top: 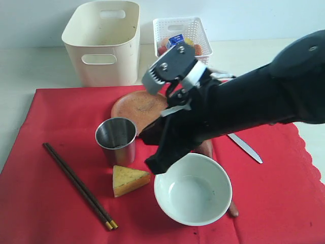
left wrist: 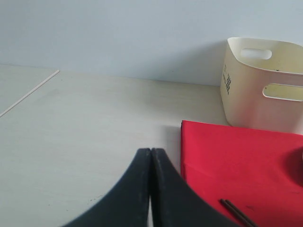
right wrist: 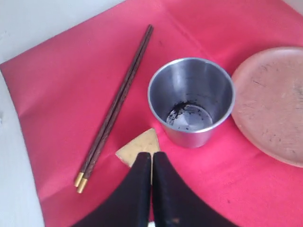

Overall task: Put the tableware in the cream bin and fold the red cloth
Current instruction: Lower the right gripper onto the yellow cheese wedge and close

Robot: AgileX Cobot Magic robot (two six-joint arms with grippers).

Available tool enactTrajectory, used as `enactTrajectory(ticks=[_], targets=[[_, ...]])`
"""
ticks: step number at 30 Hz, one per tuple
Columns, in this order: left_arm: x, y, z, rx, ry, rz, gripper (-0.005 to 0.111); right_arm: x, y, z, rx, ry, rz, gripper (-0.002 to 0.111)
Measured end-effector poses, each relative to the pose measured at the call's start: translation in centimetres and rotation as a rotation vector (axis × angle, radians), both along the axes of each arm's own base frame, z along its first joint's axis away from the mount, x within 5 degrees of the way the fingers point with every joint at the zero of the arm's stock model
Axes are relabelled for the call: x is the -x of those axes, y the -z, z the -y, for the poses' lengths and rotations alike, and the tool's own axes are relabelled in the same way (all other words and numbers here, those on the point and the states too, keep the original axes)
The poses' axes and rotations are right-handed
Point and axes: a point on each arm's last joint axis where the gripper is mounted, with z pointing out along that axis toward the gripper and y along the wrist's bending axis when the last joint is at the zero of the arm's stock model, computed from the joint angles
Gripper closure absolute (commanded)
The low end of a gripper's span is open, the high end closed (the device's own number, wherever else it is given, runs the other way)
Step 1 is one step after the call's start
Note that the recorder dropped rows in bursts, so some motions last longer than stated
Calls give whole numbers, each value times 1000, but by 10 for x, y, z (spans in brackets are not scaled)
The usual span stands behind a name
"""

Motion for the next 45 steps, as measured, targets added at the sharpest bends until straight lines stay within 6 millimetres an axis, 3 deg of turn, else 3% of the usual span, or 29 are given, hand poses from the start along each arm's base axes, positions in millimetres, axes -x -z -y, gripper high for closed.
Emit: enactTrajectory(ticks=[6, 10, 14, 25, 35, 45], targets=[[0, 0, 0, 0, 0, 0, 105, 8, 23, -34, 69, 15, 51, 59], [0, 0, 0, 0, 0, 0, 105, 18, 30, -47, 95, -53, 70, 45], [0, 0, 0, 0, 0, 0, 105, 17, 42, -50, 130, -65, 66, 40], [0, 0, 0, 0, 0, 0, 105, 15, 75, -51, 239, -114, 70, 40], [0, 0, 0, 0, 0, 0, 105, 4, 95, -68, 273, -138, 83, 43], [0, 0, 0, 0, 0, 0, 105, 5, 102, -68, 303, -185, 88, 88]])
